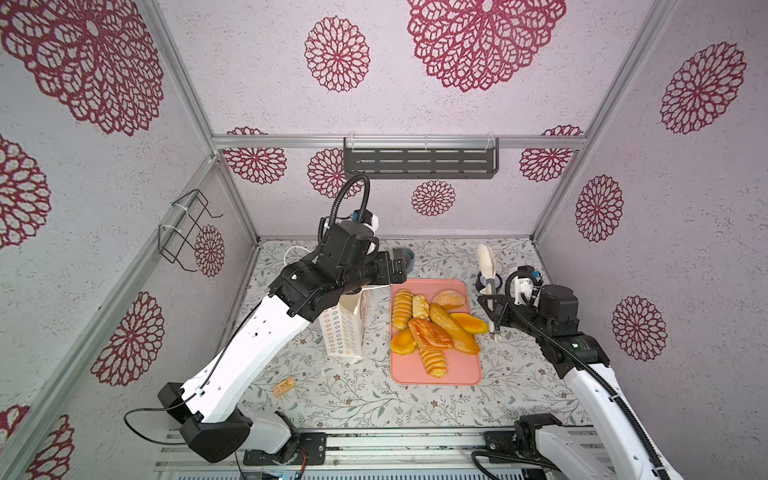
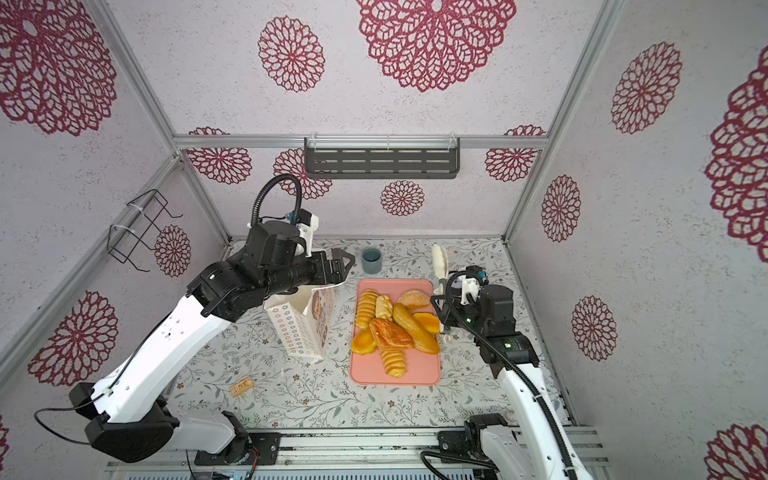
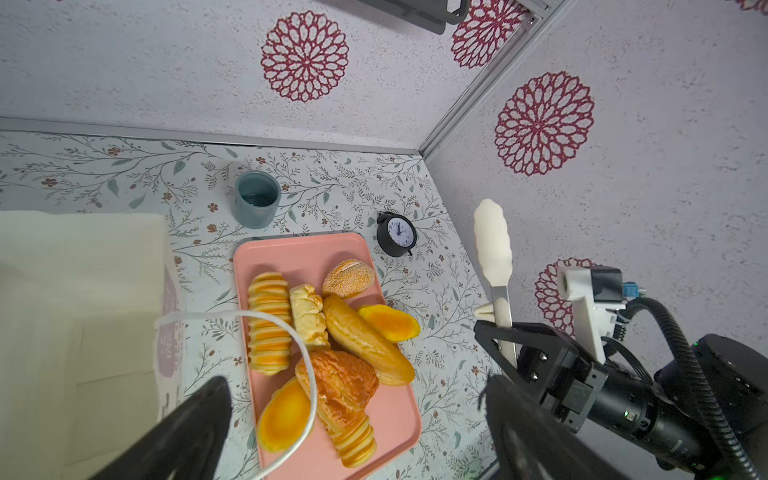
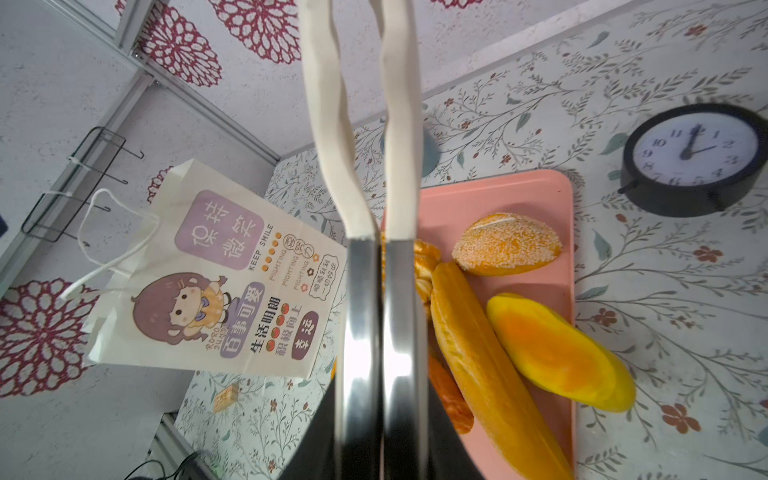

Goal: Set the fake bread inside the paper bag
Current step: 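Lift the tongs with the right gripper and swing them over the bread tray, then lower the tongs onto the brown pastry and pinch it with the right gripper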

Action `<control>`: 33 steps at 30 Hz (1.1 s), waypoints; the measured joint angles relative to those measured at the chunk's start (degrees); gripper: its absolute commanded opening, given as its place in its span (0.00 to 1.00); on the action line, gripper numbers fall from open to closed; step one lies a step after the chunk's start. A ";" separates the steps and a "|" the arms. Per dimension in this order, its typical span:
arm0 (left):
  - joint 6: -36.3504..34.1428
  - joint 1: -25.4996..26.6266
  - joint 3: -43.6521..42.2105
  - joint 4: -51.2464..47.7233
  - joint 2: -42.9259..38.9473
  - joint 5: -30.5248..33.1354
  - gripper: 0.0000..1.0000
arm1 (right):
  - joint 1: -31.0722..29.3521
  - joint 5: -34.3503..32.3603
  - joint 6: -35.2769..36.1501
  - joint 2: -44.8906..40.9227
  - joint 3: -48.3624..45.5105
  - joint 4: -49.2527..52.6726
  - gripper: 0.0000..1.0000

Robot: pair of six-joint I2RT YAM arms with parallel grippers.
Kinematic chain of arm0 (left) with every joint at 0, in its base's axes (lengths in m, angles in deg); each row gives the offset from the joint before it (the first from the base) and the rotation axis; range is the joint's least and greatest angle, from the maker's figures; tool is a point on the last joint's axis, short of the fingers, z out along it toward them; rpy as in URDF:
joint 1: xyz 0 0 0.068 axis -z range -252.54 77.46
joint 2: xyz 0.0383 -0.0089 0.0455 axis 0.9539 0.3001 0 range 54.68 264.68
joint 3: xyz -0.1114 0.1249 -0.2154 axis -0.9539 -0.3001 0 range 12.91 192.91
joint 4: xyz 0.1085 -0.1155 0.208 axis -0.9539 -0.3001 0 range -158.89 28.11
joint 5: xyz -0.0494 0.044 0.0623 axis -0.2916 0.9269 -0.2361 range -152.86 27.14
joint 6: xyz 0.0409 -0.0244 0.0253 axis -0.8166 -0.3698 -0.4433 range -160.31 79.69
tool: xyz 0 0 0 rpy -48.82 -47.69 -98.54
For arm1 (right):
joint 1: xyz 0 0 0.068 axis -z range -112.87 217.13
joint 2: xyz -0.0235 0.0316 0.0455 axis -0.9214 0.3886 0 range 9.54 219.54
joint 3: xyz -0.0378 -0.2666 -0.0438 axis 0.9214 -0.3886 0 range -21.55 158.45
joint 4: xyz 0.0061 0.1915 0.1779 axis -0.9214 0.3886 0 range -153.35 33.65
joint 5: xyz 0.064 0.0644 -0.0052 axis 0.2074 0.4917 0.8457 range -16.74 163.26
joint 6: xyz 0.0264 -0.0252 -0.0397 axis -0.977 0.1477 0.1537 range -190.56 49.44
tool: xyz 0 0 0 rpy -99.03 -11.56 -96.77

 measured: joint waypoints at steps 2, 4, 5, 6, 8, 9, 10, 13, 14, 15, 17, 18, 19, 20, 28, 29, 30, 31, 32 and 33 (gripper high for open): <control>0.26 0.33 0.00 -0.02 -0.24 1.31 0.99 | -0.02 0.39 0.59 0.94 0.72 1.92 0.28; 0.26 0.35 0.00 -0.24 -0.85 3.28 1.00 | -0.04 -0.15 1.81 2.16 2.36 5.27 0.22; 0.24 0.35 0.00 -0.59 -1.36 4.72 0.99 | -0.04 -0.83 2.58 2.91 3.52 7.30 0.18; 0.09 0.35 0.09 -1.31 -1.99 6.27 0.99 | -0.04 -1.79 3.30 3.74 4.92 9.62 0.17; -0.28 0.35 0.98 -3.63 -3.02 9.57 0.97 | -0.04 -3.52 4.74 5.66 7.54 13.79 0.18; -0.55 0.33 1.95 -5.22 -3.48 11.52 0.97 | -0.04 -4.28 5.44 6.67 8.57 15.69 0.20; -0.70 0.11 2.86 -6.49 -3.78 13.00 0.97 | -0.13 -4.74 5.90 7.39 9.05 17.05 0.22; -0.94 -1.81 5.07 -10.45 -5.55 16.50 0.97 | -0.85 -6.32 6.69 8.66 9.20 22.36 0.27; -0.94 -3.15 5.18 -11.67 -6.38 17.18 0.97 | -1.42 -6.86 6.71 8.74 9.20 24.37 0.27; -0.92 -5.03 5.14 -13.16 -7.28 17.57 0.97 | -2.27 -7.41 6.69 8.70 9.20 25.94 0.27; -0.87 -8.90 4.76 -15.54 -8.72 17.77 0.97 | -4.83 -8.46 6.56 8.57 9.38 28.83 0.27; -0.90 -10.91 4.26 -16.68 -9.49 17.75 0.97 | -6.60 -9.33 6.34 8.57 9.73 30.36 0.27; -0.90 -12.52 3.65 -17.46 -10.14 17.73 0.97 | -8.20 -9.90 6.12 8.61 10.16 31.47 0.27; -0.96 -14.23 2.84 -18.56 -10.80 17.68 0.97 | -10.32 -10.93 5.86 8.72 10.82 32.74 0.27; -2.08 -20.41 -6.03 -22.29 -12.61 15.23 0.97 | -22.67 -19.21 4.55 17.05 20.57 39.36 0.30; -2.19 -20.72 -7.52 -22.25 -12.79 14.75 0.97 | -23.67 -20.20 4.57 18.88 22.10 40.06 0.30; -2.34 -20.98 -8.74 -22.14 -12.98 14.19 0.97 | -24.59 -21.22 4.57 20.68 23.52 40.63 0.31; -2.40 -21.18 -9.84 -21.88 -13.25 13.79 0.97 | -25.24 -22.10 4.59 21.97 24.50 41.13 0.32; -2.58 -21.42 -11.15 -21.49 -13.66 13.05 0.97 | -25.88 -22.75 4.61 23.10 25.42 41.70 0.33; -2.75 -21.62 -12.24 -21.07 -14.05 12.39 0.98 | -26.47 -23.41 4.61 24.04 26.21 42.34 0.33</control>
